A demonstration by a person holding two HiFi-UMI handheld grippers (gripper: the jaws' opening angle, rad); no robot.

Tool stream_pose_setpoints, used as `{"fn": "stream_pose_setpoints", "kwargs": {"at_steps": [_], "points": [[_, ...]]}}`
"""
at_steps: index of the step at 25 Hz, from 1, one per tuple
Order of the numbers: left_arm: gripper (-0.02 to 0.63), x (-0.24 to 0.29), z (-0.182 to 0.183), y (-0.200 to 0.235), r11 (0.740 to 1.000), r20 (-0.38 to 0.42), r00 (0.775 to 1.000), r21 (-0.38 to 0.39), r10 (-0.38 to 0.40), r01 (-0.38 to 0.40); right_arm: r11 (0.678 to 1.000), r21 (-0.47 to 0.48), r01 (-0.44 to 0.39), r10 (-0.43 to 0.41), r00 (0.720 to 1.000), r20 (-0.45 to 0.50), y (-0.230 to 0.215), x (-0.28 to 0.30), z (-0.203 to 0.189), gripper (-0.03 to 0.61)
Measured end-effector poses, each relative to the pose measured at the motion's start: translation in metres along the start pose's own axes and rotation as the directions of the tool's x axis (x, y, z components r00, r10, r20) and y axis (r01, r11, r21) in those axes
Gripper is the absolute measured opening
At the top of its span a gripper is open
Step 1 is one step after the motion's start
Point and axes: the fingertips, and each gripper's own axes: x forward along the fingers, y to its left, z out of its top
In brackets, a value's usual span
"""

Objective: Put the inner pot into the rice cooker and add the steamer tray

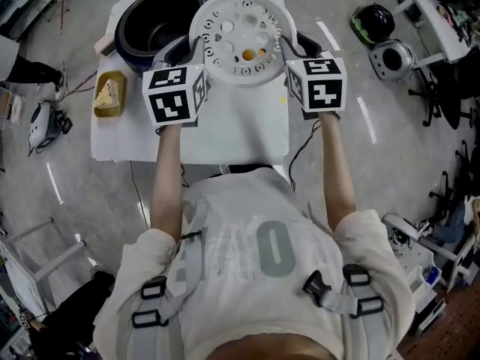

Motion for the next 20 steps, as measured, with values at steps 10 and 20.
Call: {"fn": "stream_pose_setpoints", "kwargs": {"at_steps": [10, 20], "points": [[0.089, -0.015, 0.066, 0.098, 0.982, 0.090, 0.979, 0.029, 0.182, -0.185, 0.985, -0.128, -0.112, 0.129, 0.983, 0.131, 0.046, 0.063, 0.117, 0.123], [0.091, -0.013, 0.065, 0.178, 0.955, 0.042, 0.954, 0.010, 0.296, -0.296, 0.954, -0.200, -0.224, 0.244, 0.967, 0.080, 0.101, 0.139, 0.153, 0.126]]}}
